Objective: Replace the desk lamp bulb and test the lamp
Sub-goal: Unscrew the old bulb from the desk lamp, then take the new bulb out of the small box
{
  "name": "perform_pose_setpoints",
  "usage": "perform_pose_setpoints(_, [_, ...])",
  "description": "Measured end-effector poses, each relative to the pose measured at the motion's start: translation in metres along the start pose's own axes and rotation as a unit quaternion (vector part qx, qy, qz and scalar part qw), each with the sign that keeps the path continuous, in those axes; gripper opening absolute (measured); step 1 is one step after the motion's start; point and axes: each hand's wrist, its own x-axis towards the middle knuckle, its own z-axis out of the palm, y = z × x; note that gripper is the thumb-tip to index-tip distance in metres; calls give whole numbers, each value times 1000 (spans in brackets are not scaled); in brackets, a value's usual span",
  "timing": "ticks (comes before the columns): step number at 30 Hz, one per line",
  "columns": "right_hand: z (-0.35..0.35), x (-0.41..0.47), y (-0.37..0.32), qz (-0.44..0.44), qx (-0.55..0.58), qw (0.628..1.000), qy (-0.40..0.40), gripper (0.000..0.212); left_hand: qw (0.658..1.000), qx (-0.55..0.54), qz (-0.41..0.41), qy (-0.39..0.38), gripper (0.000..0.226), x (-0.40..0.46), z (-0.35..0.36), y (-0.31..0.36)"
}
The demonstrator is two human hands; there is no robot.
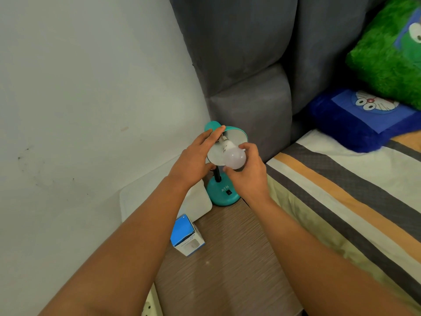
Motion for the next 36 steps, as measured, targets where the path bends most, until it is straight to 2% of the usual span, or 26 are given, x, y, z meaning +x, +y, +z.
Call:
perform_pose_setpoints(6, [-16, -11, 2, 5, 10, 1000, -3, 62, 998, 63, -30, -4, 107, -8, -4, 17])
perform_pose_setpoints(10, [-30, -24, 5, 19, 7, 1000, -17, 60, 997, 48, -54, 2, 115, -24, -8, 19])
perform_pose_setpoints(16, [-41, -52, 17, 13, -18, 999, -45, 60, 992, -37, -113, 46, 85, -78, 8, 28])
perform_pose_setpoints(20, [-39, -69, 38, 32, -38, 996, -79, 59, 984, -79, -156, 43, 75, -122, 49, 39])
perform_pose_setpoints(28, [-26, -77, 88, 96, -105, 978, -151, 64, 966, -118, -225, -53, 72, -172, 136, 42])
perform_pose_setpoints(36, [1, -75, 121, 110, -172, 955, -216, 69, 970, -24, -208, -127, 73, -185, 194, 29])
